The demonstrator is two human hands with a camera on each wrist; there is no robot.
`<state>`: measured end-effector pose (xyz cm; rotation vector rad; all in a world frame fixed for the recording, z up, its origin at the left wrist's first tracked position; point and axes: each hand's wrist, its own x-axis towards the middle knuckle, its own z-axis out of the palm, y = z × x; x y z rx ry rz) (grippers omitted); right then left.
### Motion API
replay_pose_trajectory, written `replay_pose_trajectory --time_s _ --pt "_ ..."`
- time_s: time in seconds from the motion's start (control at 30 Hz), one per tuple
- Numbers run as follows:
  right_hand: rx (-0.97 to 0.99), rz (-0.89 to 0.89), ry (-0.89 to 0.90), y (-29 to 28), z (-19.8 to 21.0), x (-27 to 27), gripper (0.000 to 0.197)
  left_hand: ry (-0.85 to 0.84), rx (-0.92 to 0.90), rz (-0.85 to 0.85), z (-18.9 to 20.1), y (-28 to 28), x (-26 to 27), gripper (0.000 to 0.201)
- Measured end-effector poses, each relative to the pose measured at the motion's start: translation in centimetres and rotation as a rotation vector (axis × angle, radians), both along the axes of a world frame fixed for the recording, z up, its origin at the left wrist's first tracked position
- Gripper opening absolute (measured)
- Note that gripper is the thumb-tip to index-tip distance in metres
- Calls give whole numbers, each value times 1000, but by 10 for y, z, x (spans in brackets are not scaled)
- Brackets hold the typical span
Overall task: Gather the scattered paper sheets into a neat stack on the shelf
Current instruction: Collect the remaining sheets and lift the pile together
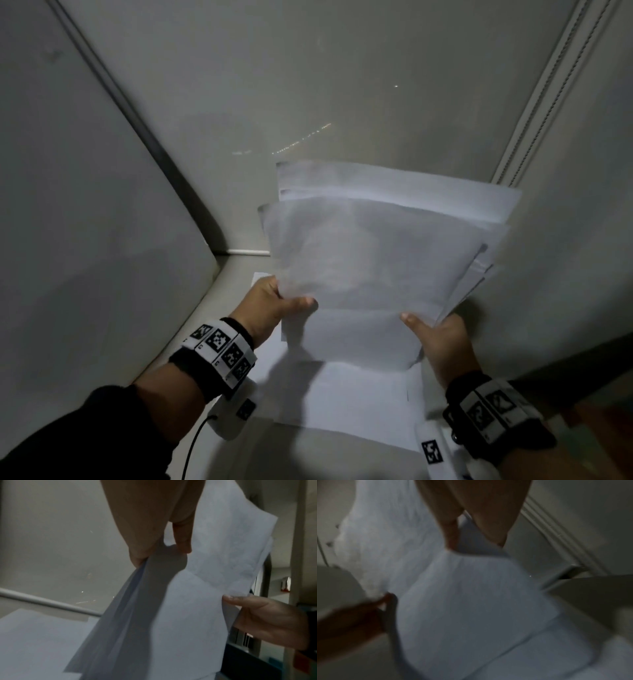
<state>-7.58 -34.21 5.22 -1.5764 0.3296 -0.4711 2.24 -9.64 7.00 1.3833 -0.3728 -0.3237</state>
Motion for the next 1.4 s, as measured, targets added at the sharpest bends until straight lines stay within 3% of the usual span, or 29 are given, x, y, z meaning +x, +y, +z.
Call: replay_pose_trajectory --time_s 0.13,0.23,0.37,0.47,0.63,0.73,0.8,0.87,0.9,0.97,1.03,1.13,1.23,1.4 --pt "-66 62 141 5 -20 -5 16 69 173 25 -24 -1 -8 24" --pt "-55 -4 147 9 -18 -2 22 93 192 124 -25 -9 -8 9" --pt "-93 -28 58 -3 12 3 18 -36 168 214 5 -22 0 22" --pt "-133 124 18 -21 35 5 28 -120 102 248 36 -31 8 16" --pt "-76 120 -2 -47 37 0 25 4 -20 116 55 -49 14 14" --pt "-15 25 30 -61 31 -9 23 169 175 140 19 -47 19 15" --pt "76 -39 55 -70 22 -19 5 175 631 181 -23 -40 25 25" --pt "138 -58 90 -76 10 -26 33 165 1181 125 -62 -37 20 53" --pt "184 -85 111 -79 3 -27 31 161 1323 104 -75 -40 13 66" --pt "254 -96 121 -79 -1 -31 7 88 1405 104 -90 -51 1 85" --pt "254 -85 120 -81 -5 -32 14 -1 1470 115 -101 -64 0 103" --pt "233 -95 131 -82 -5 -34 16 127 1484 161 -104 -72 9 120" --pt "240 -110 133 -86 -5 -36 17 245 1431 158 -101 -66 13 115" --pt "253 -113 154 -88 -5 -38 22 255 1511 205 -97 -53 12 103"
